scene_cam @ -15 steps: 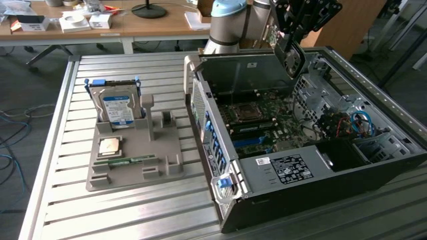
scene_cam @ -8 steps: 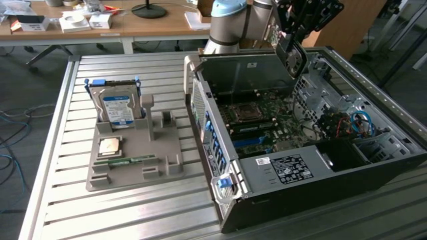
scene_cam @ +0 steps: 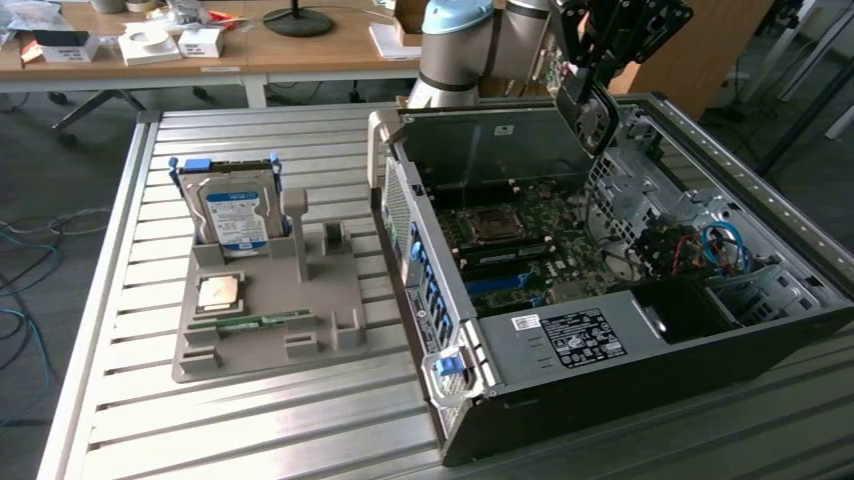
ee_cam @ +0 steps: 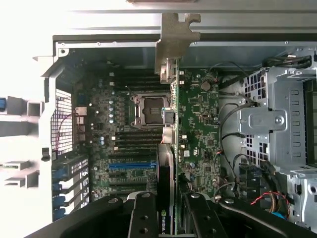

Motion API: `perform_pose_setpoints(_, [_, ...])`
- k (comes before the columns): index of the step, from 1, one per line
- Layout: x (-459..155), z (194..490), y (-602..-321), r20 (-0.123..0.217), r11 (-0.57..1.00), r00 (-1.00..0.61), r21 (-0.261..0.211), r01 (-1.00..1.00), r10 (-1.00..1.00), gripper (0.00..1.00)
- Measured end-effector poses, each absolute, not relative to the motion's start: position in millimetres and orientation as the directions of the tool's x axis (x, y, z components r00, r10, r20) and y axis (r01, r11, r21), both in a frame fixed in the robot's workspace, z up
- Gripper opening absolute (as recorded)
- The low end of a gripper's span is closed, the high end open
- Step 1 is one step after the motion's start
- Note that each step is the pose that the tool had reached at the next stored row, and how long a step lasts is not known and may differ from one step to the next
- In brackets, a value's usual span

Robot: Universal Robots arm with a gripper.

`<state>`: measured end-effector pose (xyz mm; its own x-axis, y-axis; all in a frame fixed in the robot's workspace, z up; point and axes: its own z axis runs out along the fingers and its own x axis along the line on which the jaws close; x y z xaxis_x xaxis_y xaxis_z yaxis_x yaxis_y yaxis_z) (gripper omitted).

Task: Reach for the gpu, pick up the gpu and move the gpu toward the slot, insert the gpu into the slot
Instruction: 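Pick up the gpu and move the gpu toward the slot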

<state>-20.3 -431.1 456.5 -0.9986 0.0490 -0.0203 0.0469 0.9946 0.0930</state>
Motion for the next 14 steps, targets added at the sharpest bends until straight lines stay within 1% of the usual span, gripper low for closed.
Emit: perform_pose_setpoints(14, [-10.3, 456.4, -431.0, -0.02, 0.995, -0.999, 0.093, 0.047, 0.049, 0.27])
